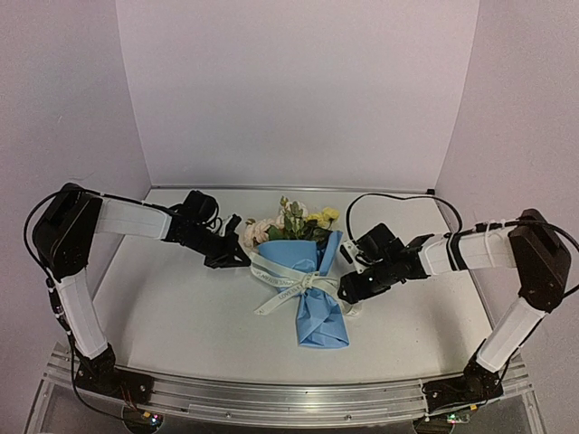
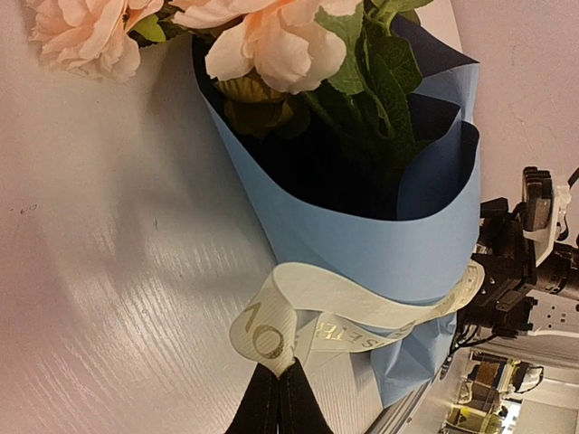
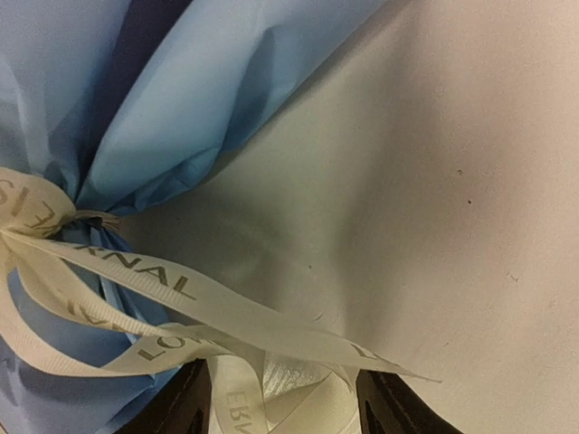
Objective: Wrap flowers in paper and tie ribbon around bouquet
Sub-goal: Tie the half-tied ribbon around the folded bouquet.
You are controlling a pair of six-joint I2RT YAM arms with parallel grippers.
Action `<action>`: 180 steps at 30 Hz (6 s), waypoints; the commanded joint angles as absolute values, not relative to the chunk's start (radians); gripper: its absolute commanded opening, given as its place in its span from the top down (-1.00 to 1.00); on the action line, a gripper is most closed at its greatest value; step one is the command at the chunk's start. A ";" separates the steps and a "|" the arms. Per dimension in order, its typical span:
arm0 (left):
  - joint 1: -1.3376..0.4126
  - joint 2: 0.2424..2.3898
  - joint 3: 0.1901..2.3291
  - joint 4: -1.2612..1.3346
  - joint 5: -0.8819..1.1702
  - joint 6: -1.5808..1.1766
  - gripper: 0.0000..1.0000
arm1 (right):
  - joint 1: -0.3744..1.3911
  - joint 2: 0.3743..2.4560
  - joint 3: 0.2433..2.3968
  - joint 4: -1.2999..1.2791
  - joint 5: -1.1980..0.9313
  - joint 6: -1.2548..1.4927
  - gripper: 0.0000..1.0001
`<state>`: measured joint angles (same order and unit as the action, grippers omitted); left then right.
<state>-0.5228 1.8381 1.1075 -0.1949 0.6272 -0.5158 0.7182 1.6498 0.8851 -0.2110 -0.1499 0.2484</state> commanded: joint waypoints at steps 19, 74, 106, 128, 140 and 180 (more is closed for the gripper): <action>-0.523 1.697 0.895 0.048 0.524 -0.947 -0.04 | 0.774 1.643 0.923 -0.293 -0.113 0.393 1.00; -0.769 1.812 0.824 0.320 0.211 -1.552 1.00 | 0.784 1.510 0.937 -0.408 0.097 0.528 1.00; -0.602 1.609 0.710 0.109 0.173 -1.141 1.00 | 0.772 1.593 0.917 -0.461 0.125 0.623 1.00; -0.511 1.579 0.705 0.069 0.185 -1.087 1.00 | 0.710 1.549 0.841 -0.389 0.066 0.744 1.00; -0.342 1.499 0.682 -0.017 0.218 -1.011 1.00 | 0.839 1.627 0.832 -0.287 -0.001 0.884 1.00; -0.519 1.393 0.743 -0.236 0.406 -0.609 0.03 | 0.883 1.509 0.987 -0.348 -0.222 0.271 -0.04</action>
<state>-0.4365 1.3957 0.7212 -0.1952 0.4197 -0.6525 0.8761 1.4774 0.8806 -0.2836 -0.1733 0.4121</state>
